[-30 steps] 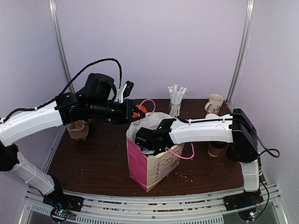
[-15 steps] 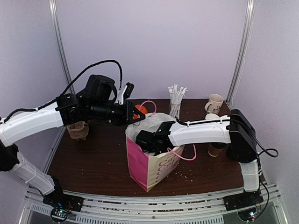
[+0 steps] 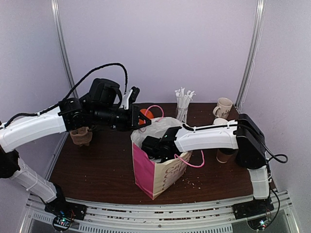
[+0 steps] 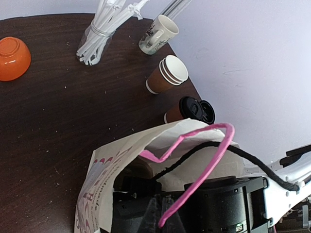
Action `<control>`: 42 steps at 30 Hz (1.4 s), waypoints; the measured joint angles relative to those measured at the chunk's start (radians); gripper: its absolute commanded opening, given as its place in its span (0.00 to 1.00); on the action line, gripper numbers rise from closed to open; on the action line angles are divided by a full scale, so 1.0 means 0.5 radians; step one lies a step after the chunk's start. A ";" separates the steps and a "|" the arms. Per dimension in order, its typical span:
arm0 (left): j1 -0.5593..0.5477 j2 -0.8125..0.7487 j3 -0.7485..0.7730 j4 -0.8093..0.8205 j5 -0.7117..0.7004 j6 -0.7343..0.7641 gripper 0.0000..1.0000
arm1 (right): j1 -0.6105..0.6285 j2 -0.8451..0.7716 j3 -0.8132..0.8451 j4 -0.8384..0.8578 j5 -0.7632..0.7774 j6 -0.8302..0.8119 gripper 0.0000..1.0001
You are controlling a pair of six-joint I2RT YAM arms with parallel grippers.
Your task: Pack the takeout coffee
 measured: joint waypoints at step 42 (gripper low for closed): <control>0.002 -0.056 -0.014 0.101 -0.108 0.016 0.00 | 0.037 -0.507 0.671 -0.503 0.150 0.166 1.00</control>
